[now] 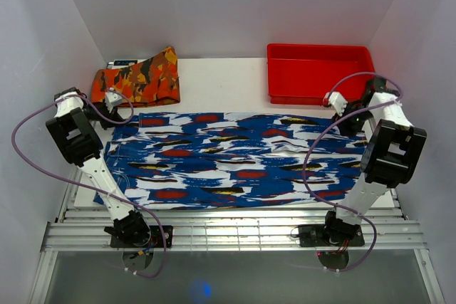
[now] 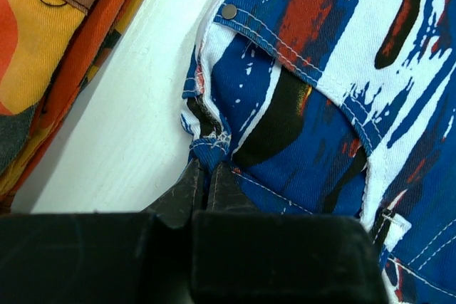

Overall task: Fold and stack the trousers
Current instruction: Fold the trousers

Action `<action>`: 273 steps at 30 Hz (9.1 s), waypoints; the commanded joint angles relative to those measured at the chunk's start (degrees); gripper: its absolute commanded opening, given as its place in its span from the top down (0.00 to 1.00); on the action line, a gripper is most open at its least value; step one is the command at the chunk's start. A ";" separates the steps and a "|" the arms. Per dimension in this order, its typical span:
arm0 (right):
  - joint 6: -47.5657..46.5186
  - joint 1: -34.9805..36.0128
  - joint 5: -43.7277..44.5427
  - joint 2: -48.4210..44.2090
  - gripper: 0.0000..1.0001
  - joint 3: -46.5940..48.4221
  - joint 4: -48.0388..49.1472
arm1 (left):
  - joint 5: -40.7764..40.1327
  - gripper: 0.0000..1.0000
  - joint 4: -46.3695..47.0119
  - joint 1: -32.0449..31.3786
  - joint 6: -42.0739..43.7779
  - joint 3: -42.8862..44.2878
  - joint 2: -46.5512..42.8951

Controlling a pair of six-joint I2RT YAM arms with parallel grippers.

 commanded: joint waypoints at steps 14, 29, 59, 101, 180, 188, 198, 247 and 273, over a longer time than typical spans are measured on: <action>-4.51 -1.33 -2.56 17.42 0.25 23.99 -2.98 | -3.05 1.00 0.93 -0.02 6.78 -4.92 -5.68; -6.71 -1.15 -2.04 24.19 0.28 19.85 2.40 | -2.69 1.00 0.49 -0.02 5.90 -4.39 -5.68; -3.64 -11.08 -13.27 -4.17 0.92 10.90 8.89 | 14.09 1.00 11.30 11.31 -3.60 -12.64 -24.56; -61.52 -50.54 -25.07 -40.06 0.92 -36.65 0.73 | -3.11 1.00 -5.23 32.58 36.83 -46.83 -33.90; -10.40 -5.11 -5.29 -34.69 0.26 -25.93 -9.31 | -5.33 0.42 0.39 -19.57 -20.35 -40.76 -51.89; -12.86 -5.11 -0.64 -33.72 0.27 -33.05 -0.96 | -14.36 0.48 17.68 -45.27 -41.63 -53.06 -52.08; -13.92 -5.19 1.13 -33.29 0.32 -36.49 2.65 | -23.51 0.45 30.02 -58.81 -50.35 -57.30 -49.71; -16.72 -6.24 1.66 -37.58 0.92 -35.95 10.74 | -22.91 1.00 14.82 -63.66 -46.57 -57.56 -58.50; -3.92 -19.96 -11.34 -19.50 0.17 -4.95 -17.19 | -19.74 0.41 15.87 -62.96 -52.80 -53.43 -57.79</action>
